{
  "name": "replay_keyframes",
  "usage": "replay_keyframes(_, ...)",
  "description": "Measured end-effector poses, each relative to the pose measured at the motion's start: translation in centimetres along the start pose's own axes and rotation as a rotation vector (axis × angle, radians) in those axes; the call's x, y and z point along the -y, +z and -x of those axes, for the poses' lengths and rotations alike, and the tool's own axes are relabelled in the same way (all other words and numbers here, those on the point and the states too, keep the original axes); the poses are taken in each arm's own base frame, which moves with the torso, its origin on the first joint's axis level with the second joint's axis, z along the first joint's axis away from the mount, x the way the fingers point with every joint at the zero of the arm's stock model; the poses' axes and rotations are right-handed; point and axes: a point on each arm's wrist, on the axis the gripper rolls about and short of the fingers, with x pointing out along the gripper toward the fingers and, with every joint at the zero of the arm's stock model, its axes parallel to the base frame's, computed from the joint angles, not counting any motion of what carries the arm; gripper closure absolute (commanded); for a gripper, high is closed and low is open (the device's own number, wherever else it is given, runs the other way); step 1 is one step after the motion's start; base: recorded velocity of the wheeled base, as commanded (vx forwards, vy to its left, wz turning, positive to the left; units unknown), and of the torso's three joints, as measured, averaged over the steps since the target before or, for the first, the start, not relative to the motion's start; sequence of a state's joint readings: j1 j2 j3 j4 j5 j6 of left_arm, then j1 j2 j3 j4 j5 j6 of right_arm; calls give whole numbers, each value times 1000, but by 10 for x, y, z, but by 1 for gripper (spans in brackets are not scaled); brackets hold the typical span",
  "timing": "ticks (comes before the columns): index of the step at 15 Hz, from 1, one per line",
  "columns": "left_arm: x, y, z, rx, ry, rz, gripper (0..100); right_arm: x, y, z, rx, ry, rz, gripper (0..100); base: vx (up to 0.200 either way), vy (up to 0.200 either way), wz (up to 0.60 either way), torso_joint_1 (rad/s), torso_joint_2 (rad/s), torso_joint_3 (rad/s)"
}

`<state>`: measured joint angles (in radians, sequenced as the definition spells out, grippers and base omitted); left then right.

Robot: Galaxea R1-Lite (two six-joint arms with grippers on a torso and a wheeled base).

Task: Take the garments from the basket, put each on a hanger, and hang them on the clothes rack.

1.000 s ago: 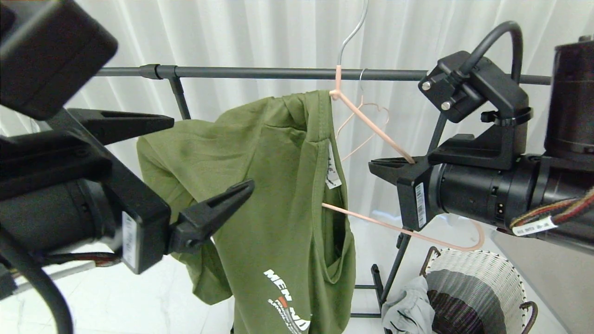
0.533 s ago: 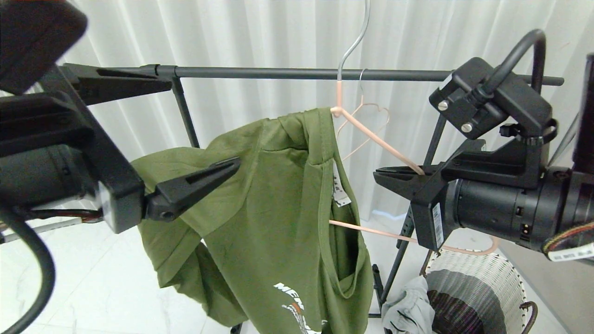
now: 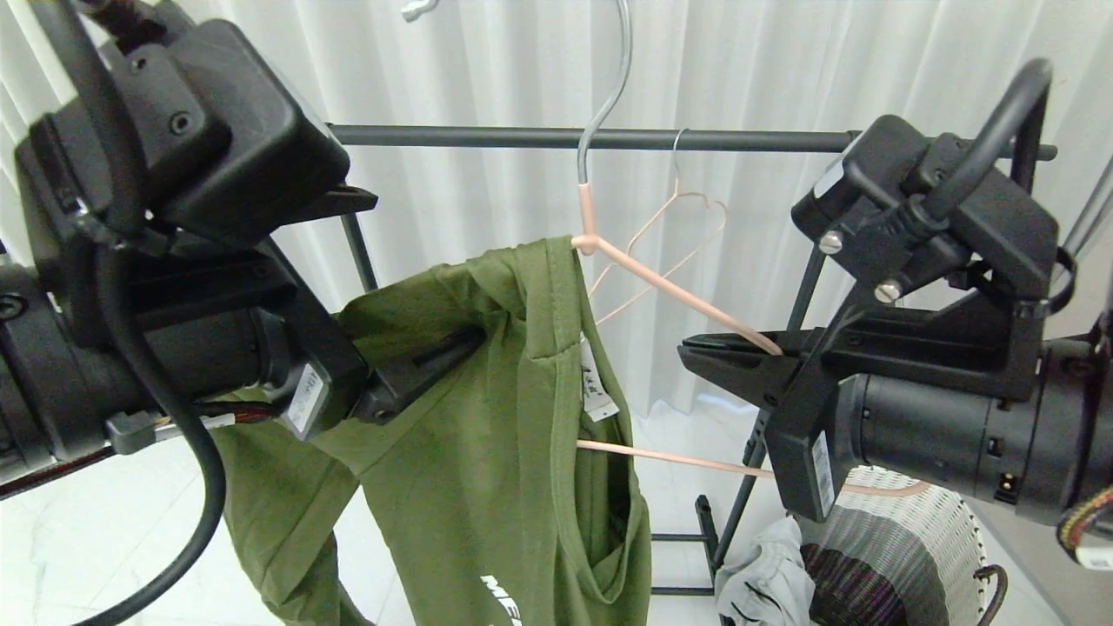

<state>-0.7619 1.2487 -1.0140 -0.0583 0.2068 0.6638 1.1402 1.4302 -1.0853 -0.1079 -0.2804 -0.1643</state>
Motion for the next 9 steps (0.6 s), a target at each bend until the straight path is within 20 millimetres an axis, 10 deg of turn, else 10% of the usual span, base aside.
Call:
replay_keyframes(4,1,-2,-2,-10,-3,-2,0,-4,0,1,1,18,9,100,0,0,0,0,0,0)
replay_keyframes(5,1,-2,-2,-11,-5,-2,100,-5,0,1,2,20,10,100,0,0,0,0,0,0)
replay_keyframes(9,4,-4,-2,7,-46,-4,100,-7,0,2,5,29,10,100,0,0,0,0,0,0)
